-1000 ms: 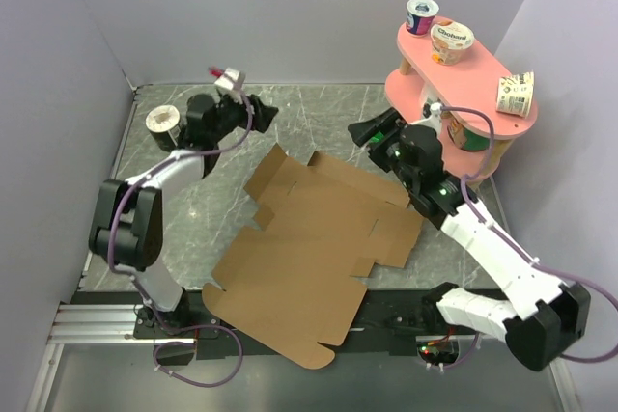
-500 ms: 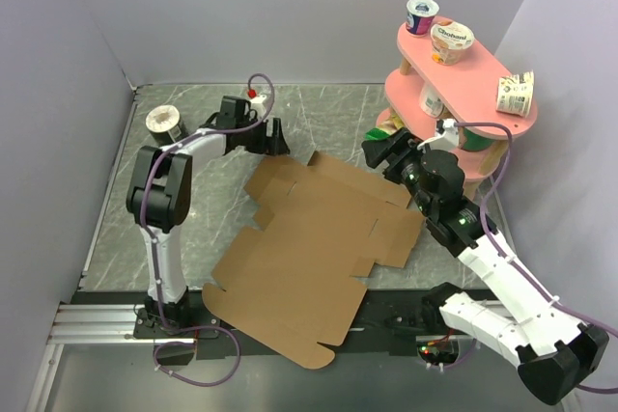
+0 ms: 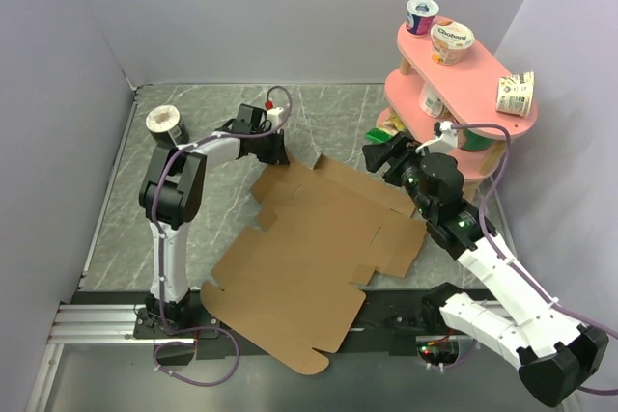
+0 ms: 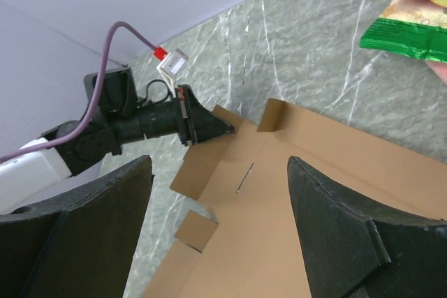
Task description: Fold the paper box
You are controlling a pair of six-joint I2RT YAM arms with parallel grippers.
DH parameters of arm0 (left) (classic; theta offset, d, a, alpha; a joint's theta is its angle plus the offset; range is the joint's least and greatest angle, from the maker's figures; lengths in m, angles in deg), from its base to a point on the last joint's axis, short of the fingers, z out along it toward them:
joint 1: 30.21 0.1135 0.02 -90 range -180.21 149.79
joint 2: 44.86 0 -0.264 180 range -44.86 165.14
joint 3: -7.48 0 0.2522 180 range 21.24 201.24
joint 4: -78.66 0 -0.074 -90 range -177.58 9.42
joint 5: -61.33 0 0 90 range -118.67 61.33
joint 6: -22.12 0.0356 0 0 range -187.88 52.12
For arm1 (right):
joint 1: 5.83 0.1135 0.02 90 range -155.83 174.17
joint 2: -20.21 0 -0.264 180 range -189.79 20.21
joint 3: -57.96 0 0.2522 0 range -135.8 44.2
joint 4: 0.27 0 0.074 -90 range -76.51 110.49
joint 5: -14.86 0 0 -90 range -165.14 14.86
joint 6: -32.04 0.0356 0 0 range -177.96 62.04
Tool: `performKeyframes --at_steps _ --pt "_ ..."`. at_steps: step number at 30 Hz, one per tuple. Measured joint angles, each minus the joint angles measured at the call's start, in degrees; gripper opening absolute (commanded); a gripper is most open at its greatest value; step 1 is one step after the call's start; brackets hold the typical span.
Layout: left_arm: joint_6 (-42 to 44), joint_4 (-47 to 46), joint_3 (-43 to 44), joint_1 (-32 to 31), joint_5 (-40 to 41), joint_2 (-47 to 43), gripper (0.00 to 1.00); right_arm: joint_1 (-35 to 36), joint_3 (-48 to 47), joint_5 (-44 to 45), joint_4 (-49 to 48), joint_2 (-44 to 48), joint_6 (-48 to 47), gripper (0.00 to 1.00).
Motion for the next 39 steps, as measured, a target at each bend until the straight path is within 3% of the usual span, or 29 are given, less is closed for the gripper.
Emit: performKeyframes --at_steps 10,14,21,27,31,39 --pt "-0.50 -10.64 -10.29 0.31 5.29 -9.42 0.01 0.02 -0.46 -0.04 -2.95 -5.05 0.98 0.87" --pt "-0.26 -21.16 -15.89 0.44 9.03 -17.07 0.01 -0.09 -3.17 -0.04 -3.61 -10.97 3.61 1.00" --pt "0.22 -49.59 -31.50 0.85 13.88 -29.68 0.01 -1.60 -5.09 -1.09 -9.79 -15.63 13.84 1.00" --pt "-0.17 -66.27 -43.74 0.35 17.81 -32.26 0.01 -2.38 -8.39 -1.86 -14.69 -22.69 24.79 1.00" --pt "0.26 -74.42 -51.36 -1.66 22.84 -33.86 0.01 -2.47 -9.25 -1.62 -15.74 -27.30 33.07 0.99" --pt "6.99 -82.38 -56.85 -8.48 33.07 -37.13 0.01 0.09 -9.46 1.60 -13.70 -28.48 43.30 0.98"
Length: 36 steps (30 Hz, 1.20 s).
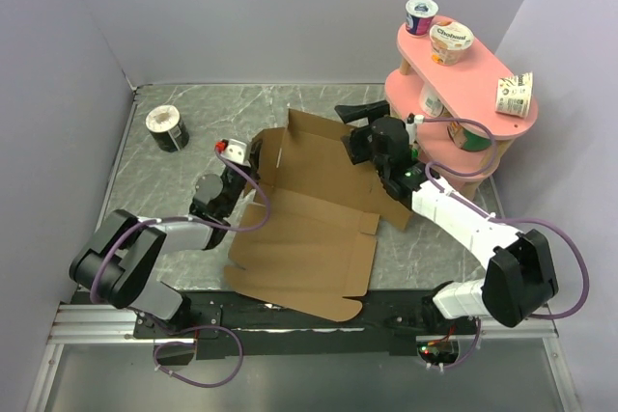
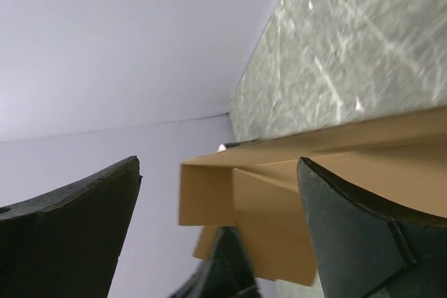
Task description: Fold the paper box
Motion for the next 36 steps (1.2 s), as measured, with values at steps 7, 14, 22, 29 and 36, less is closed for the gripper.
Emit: performKeyframes --at_steps 7,14,22,29,36 --pt "6.64 -1.42 -3.56 -3.98 7.69 -1.70 0.01 0.59 -0.98 0.20 3.63 -1.29 7.19 0.97" --pt "11.93 -2.25 -4.52 -7.52 12.07 -2.62 0.01 0.59 -1.01 -0.94 8.50 -3.58 14.19 0.96" --pt "17.09 -2.67 -5.90 -10.60 14.99 -3.50 0.01 0.57 -1.01 -2.21 12.94 -5.31 19.06 0.84" --pt "18.56 -2.62 -5.95 -11.37 16.09 -3.82 0.03 0.57 -1.01 -3.13 11.98 -5.27 19.63 0.67" --pt "18.71 -2.60 -5.95 -11.45 16.76 -3.82 0.04 0.72 0.42 -4.44 10.43 -3.45 19.82 0.56"
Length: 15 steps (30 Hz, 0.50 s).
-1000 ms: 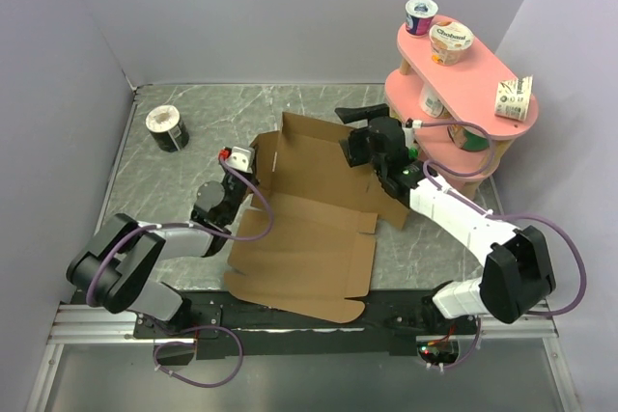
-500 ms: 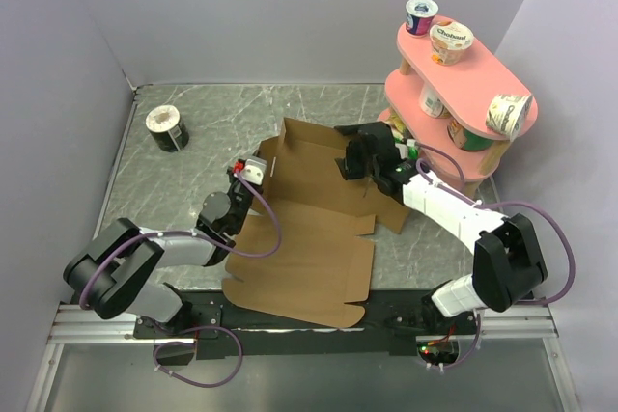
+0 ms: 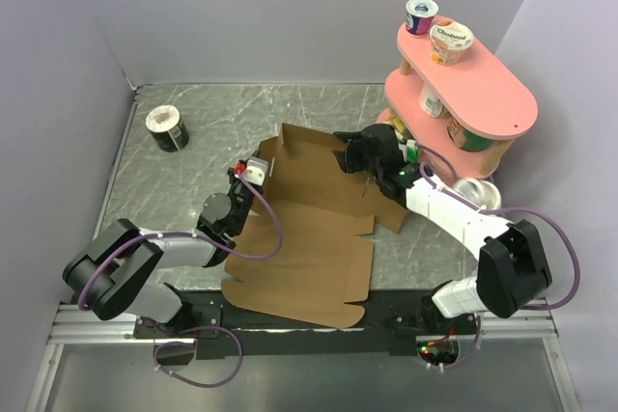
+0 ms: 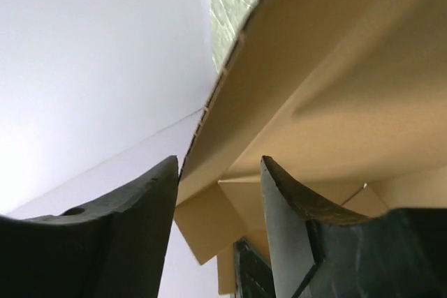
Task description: Fold the paper box
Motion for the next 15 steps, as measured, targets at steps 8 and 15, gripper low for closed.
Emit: performKeyframes --at_steps 8,15 --pt "0.00 -0.07 -0.22 -0.42 0.24 0.00 0.07 0.52 1.46 0.52 0.55 2.27 -0.48 0.28" --pt "0.00 -0.09 -0.33 -0.72 0.68 0.00 0.11 0.63 2.99 0.83 1.25 3.10 -0.76 0.05"
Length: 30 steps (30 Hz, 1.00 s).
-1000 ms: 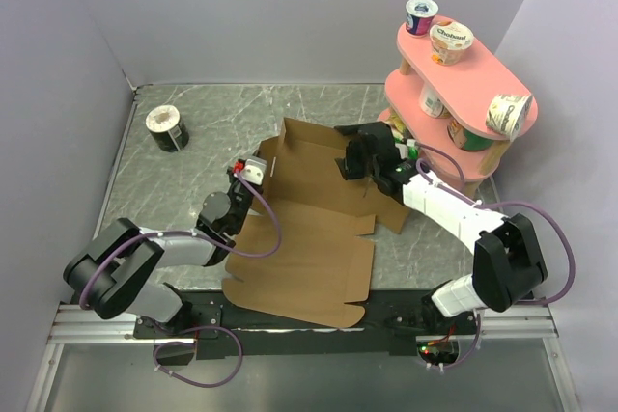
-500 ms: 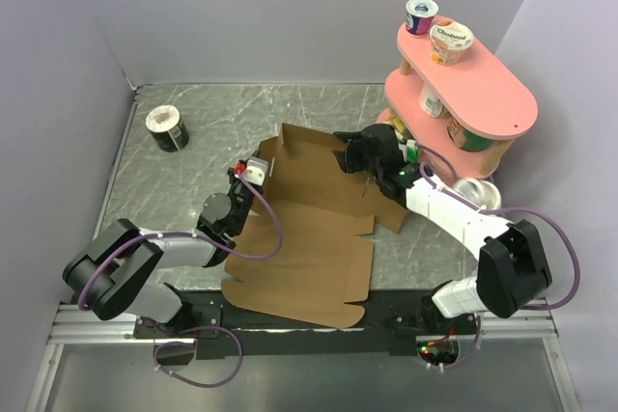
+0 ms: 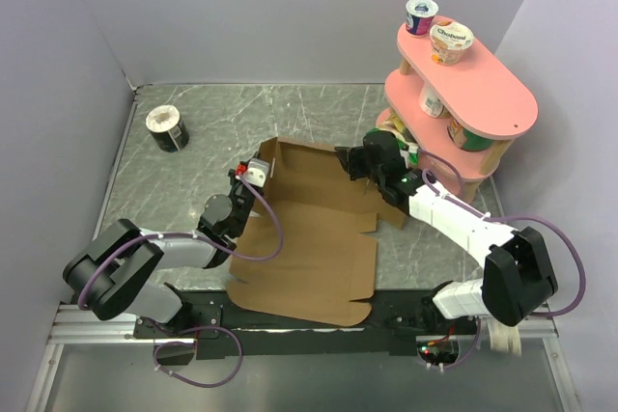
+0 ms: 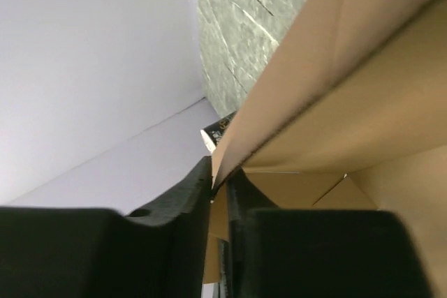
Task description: Fold the paper box
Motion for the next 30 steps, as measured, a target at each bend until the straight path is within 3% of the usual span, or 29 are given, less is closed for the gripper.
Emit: performKeyframes --at_steps 3,5,10,11,14,17,23,30 --pt "-0.02 0.04 -0.39 -0.26 0.11 0.00 0.23 0.02 0.98 -0.11 -0.61 0.00 0.42 0.00" --pt "0.00 0.22 -0.76 -0.39 0.17 0.00 0.42 0.02 1.38 0.02 -1.31 -0.02 0.31 0.00" --pt "-1.31 0.04 -0.98 -0.57 -0.92 -0.17 0.72 0.02 1.64 0.90 -2.16 -0.11 -1.75 0.00" --pt "-2.21 0.22 -0.98 -0.57 -1.60 -0.55 0.83 0.02 1.64 1.44 -2.60 -0.11 -2.56 0.00" --pt "-4.68 0.66 -0.94 -0.15 -4.02 -3.17 0.93 0.04 1.73 3.08 -4.24 -0.11 -4.42 0.00" --pt "-9.51 3.52 -0.61 1.97 -9.44 -8.07 0.99 0.04 3.23 5.25 -8.24 0.28 -6.27 0.00" --pt "-22.25 13.22 3.19 12.41 -23.43 -14.62 0.99 -0.09 7.39 8.13 -16.28 1.46 -11.41 0.00" --pt "-37.94 21.24 7.65 23.28 -32.81 -12.83 0.99 -0.55 8.68 8.66 -22.29 2.95 -16.68 0.00"
